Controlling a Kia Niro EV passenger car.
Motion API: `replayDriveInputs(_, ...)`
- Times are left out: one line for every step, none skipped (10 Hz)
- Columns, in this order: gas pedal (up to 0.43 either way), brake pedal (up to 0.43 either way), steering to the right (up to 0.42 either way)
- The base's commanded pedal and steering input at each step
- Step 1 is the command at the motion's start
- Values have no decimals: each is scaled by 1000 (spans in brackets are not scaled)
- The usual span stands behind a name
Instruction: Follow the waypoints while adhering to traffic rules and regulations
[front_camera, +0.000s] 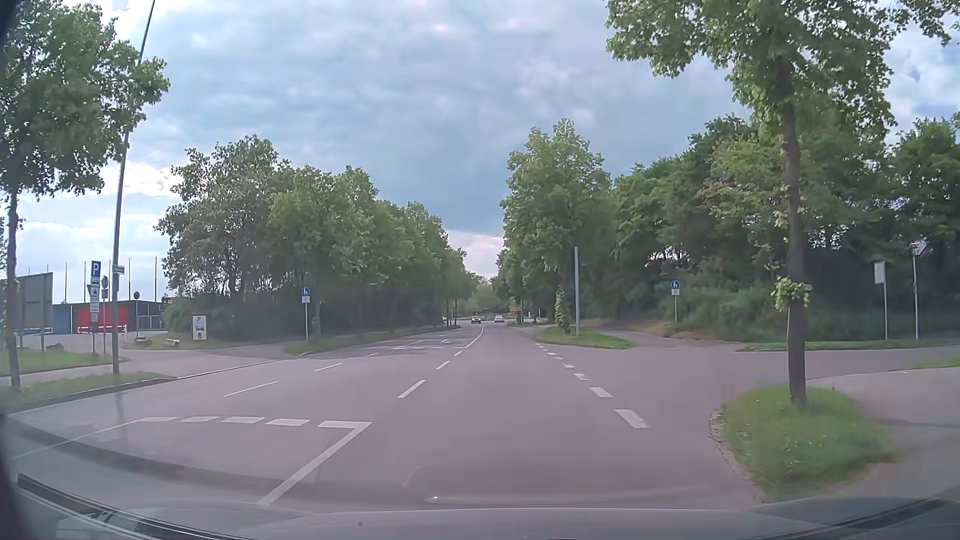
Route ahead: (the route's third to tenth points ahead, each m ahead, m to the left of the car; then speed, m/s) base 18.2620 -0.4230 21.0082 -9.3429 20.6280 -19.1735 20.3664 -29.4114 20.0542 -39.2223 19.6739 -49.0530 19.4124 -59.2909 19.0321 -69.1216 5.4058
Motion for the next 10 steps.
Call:
replayDriveInputs(0, 18, 26)
replayDriveInputs(0, 18, 35)
replayDriveInputs(0, 18, 45)
replayDriveInputs(0, 18, 55)
replayDriveInputs(0, 18, 64)
replayDriveInputs(0, 18, 74)
replayDriveInputs(0, 18, 89)
replayDriveInputs(0, 18, 107)
replayDriveInputs(0, 18, 122)
replayDriveInputs(0, 18, 148)
